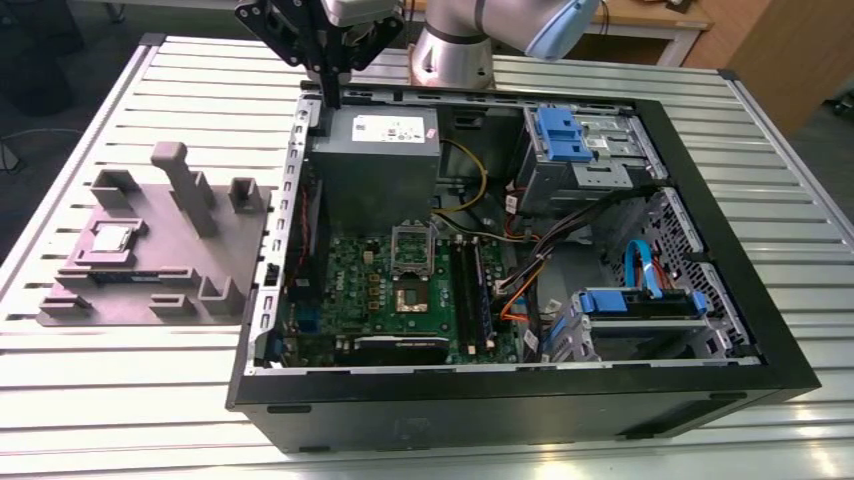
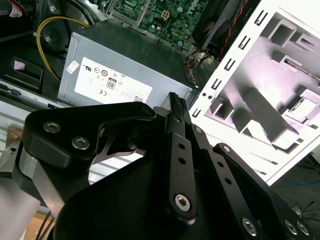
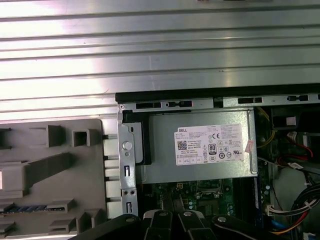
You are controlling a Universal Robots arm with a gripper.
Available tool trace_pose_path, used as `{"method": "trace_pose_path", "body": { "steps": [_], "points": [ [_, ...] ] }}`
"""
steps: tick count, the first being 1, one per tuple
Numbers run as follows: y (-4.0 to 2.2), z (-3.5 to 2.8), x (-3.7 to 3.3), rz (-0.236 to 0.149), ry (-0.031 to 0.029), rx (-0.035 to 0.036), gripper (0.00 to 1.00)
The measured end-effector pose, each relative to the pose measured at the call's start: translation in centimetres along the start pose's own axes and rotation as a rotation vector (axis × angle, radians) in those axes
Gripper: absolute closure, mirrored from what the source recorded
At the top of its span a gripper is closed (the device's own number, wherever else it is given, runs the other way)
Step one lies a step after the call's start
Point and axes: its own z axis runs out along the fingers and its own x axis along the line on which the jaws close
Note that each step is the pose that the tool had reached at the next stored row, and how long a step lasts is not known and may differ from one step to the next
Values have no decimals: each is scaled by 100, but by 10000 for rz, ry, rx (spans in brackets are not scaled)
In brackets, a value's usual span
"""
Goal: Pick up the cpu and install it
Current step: 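Reach for the cpu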
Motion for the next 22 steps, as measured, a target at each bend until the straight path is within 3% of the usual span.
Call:
{"method": "trace_pose_path", "body": {
  "steps": [22],
  "points": [
    [-6,-2,86,0,0,0,90]
  ]
}}
